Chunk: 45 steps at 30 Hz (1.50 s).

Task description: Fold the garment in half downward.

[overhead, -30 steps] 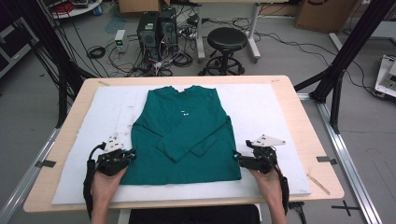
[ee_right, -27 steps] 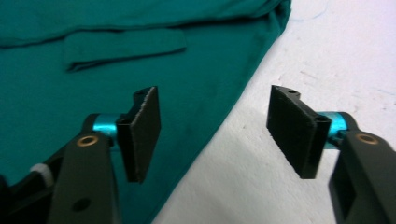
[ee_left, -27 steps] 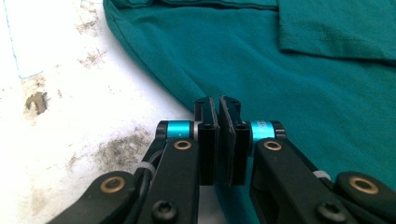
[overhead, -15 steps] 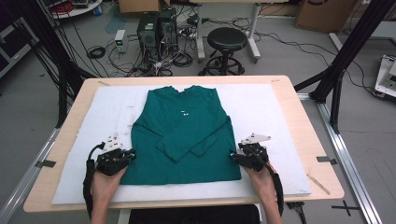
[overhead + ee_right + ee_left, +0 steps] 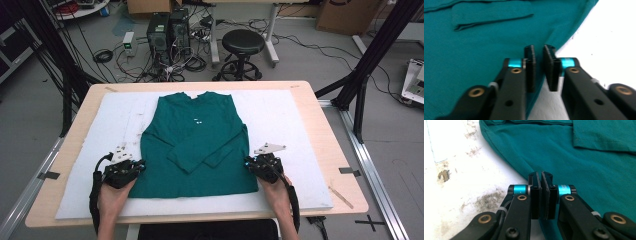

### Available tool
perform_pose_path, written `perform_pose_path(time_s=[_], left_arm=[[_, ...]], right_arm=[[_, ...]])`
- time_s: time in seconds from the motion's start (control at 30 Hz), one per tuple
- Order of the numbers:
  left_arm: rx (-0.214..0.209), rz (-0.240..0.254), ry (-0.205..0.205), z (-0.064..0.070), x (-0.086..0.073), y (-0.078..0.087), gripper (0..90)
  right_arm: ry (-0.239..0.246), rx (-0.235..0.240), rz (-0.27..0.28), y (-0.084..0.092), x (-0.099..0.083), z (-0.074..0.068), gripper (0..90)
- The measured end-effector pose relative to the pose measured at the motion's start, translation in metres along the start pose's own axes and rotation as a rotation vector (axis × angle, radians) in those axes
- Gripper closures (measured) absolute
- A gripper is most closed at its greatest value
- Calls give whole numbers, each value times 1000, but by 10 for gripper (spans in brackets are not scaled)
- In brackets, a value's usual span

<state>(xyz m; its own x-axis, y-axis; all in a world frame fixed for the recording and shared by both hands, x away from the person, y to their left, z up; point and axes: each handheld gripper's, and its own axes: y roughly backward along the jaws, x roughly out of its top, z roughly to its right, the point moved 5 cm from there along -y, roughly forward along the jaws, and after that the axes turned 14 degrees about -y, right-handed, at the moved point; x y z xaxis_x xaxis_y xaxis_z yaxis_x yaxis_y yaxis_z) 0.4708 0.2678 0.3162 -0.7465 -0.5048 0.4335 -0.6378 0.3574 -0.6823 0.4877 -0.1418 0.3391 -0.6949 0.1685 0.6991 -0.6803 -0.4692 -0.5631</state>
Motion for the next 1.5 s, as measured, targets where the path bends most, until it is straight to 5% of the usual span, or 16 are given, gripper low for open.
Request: perform_pose_path(time_s=[0.7, 0.87, 1.2, 1.5], left_arm=[[-47, 44, 16, -3, -1, 11, 866], [-85, 37, -4, 3, -3, 13, 867], [-92, 66, -22, 20, -5, 26, 866], [-170, 105, -47, 31, -9, 40, 866]], right_arm=[[-23, 38, 33, 15, 1, 5, 885], [-24, 49, 34, 22, -4, 6, 884], [5, 34, 36, 38, -23, 1, 882], [8, 56, 57, 53, -39, -2, 881]])
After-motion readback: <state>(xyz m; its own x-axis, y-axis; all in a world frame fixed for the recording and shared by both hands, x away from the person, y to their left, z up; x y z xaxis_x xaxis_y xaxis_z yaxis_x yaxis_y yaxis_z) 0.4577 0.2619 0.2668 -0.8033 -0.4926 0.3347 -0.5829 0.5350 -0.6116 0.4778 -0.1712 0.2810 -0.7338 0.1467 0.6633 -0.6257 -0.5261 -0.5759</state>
